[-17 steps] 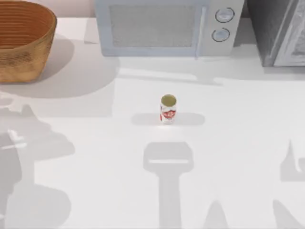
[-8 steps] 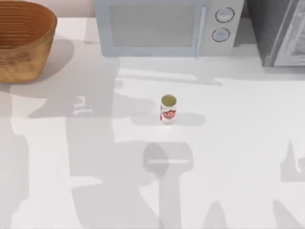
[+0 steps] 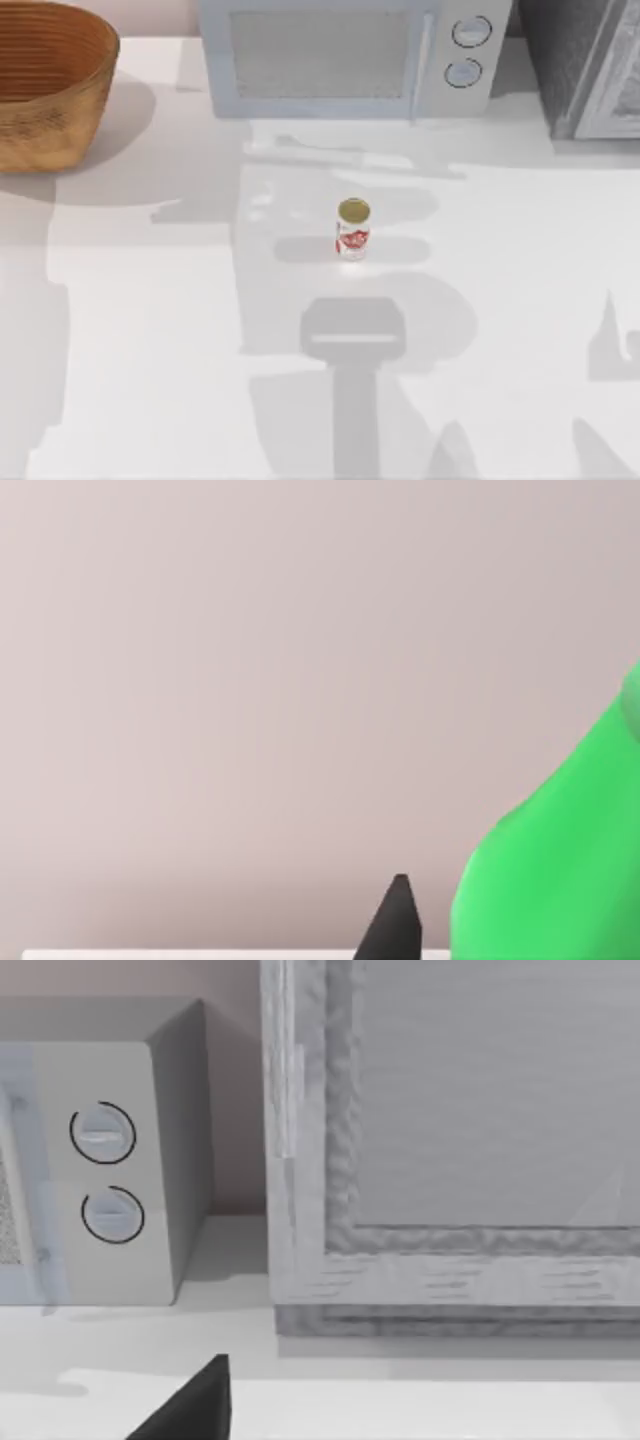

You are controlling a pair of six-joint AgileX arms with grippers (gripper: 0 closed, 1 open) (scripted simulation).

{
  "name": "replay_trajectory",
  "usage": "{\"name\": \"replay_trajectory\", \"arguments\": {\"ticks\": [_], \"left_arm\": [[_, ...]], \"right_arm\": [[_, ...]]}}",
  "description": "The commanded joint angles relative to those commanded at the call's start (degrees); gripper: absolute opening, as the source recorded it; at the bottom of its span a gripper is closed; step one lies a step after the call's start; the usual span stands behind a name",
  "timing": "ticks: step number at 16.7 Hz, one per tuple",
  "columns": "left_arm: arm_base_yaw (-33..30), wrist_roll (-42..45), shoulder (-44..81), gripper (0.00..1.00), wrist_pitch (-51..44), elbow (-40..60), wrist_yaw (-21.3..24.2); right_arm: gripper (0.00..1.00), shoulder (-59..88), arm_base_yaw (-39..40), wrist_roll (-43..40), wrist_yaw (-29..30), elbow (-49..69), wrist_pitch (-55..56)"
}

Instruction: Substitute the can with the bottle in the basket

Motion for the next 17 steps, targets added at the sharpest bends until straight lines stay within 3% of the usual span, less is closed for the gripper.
{"name": "replay_trajectory", "arguments": {"ticks": [15, 17], "left_arm": [[-1.27, -0.25, 12.36, 0.00, 7.52, 4.90, -1.05], [-1.27, -0.25, 12.36, 0.15, 7.52, 4.90, -1.05]], "right_arm": [[1.00, 0.00, 0.00, 0.00, 0.00, 0.00, 0.00], [1.00, 0.00, 0.00, 0.00, 0.00, 0.00, 0.00]]}}
